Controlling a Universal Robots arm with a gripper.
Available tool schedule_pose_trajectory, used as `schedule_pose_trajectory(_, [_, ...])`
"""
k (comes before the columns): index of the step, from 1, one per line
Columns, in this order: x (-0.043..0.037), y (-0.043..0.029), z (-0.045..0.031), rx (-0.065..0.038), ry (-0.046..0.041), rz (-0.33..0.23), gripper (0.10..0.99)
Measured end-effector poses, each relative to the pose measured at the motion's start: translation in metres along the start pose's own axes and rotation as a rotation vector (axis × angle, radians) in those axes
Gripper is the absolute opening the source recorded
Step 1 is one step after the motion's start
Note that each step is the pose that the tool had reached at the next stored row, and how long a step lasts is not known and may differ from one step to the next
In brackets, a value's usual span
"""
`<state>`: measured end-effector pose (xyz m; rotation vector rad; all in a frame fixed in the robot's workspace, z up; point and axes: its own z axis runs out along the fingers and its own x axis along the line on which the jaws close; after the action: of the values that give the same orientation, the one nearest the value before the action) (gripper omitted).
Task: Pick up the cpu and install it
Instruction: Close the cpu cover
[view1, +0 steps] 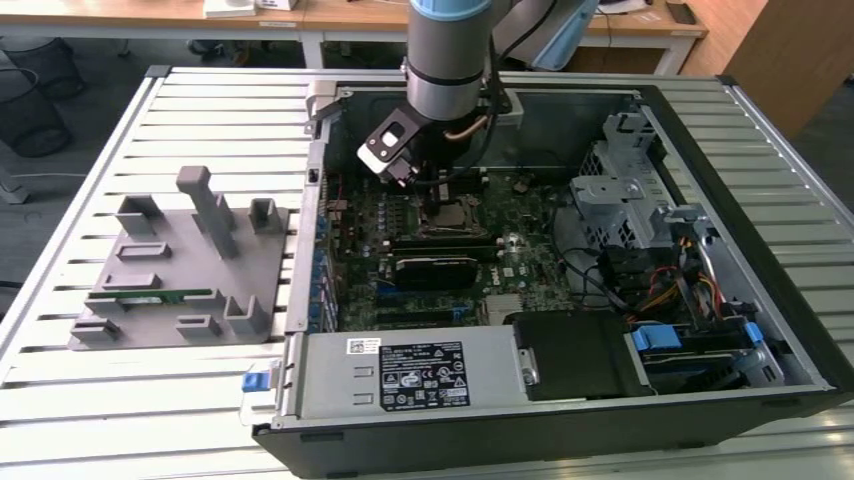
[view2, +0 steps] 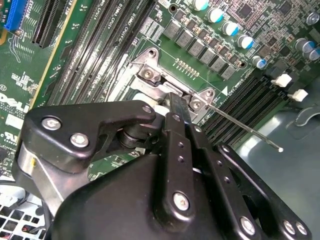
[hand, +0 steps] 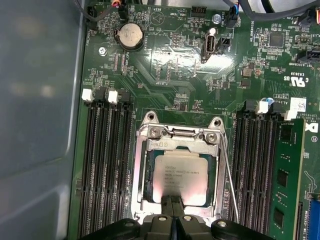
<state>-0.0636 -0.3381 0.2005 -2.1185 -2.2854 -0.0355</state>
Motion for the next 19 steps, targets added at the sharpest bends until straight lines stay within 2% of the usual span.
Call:
schedule_pose_trajectory(9, [-0.0003,0.0044,0.0007,0.000,-0.0001,0.000,0.106])
schedule_pose_trajectory(14, [-0.0002,0.0045,-0.0040,0.000,-0.0001,0.000,0.106])
schedule_pose_trajectory(19, [-0.0003,0.0054,-0.0043,0.000,-0.0001,0.000,0.106])
